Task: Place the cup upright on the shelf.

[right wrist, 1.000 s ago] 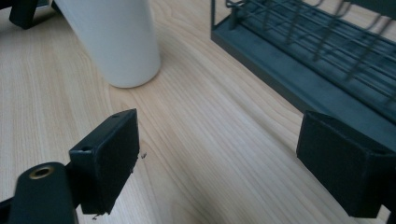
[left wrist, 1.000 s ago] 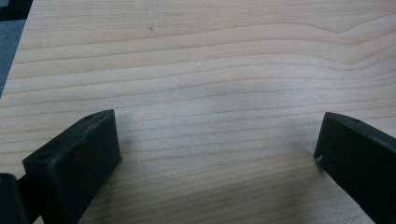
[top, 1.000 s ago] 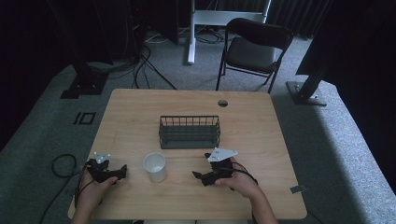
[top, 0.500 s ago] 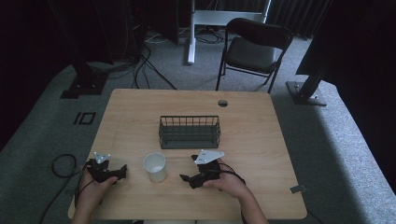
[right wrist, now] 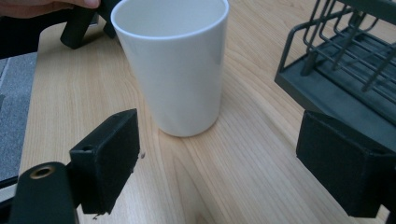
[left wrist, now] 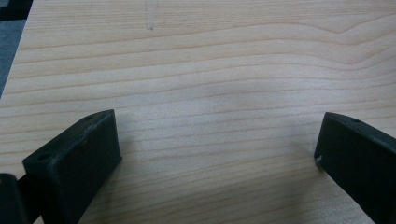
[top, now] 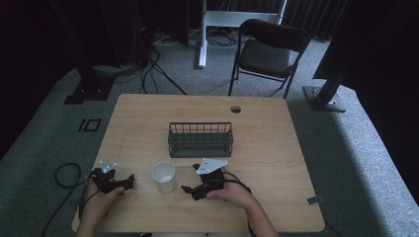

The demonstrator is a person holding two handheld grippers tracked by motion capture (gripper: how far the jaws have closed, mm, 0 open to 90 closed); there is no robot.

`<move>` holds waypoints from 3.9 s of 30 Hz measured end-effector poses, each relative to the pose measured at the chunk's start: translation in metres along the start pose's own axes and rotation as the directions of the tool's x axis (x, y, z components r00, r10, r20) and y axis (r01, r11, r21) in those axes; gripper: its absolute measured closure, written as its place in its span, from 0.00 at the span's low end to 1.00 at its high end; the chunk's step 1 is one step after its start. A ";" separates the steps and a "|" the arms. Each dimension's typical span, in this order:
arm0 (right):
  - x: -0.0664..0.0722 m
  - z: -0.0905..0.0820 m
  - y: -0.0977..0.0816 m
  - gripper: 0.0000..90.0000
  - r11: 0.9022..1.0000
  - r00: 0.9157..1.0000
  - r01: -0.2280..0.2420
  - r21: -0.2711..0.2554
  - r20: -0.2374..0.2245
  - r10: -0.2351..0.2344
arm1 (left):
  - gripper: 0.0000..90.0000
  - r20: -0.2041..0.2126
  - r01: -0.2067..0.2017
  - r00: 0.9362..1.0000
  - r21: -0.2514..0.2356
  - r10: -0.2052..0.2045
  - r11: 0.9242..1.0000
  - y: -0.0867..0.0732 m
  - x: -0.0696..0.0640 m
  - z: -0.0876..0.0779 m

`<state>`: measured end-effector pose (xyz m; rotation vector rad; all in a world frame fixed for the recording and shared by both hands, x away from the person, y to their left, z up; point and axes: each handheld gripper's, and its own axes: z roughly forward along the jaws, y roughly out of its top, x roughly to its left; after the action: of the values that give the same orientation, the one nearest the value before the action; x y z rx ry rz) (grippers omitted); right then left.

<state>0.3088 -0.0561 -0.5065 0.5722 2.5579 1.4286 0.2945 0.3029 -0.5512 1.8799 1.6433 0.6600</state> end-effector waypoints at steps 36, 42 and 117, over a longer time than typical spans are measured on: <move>0.020 0.053 0.030 0.15 0.998 0.995 0.065 -0.010 -0.071 -0.066 | 0.00 0.000 -0.001 1.000 0.000 0.001 1.000 0.000 0.000 0.000; 0.019 0.058 0.032 0.15 0.998 0.996 0.061 -0.015 -0.062 -0.062 | 0.00 0.000 -0.001 1.000 0.000 0.001 1.000 0.000 0.000 0.000; -0.044 -0.036 0.102 0.23 0.965 0.980 -0.018 -0.261 0.186 0.069 | 0.00 0.001 0.001 1.000 0.001 -0.001 1.000 0.000 0.000 0.000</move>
<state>0.3629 -0.0537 -0.4031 0.6904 2.1793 1.6007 0.2944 0.3030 -0.5511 1.8799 1.6443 0.6584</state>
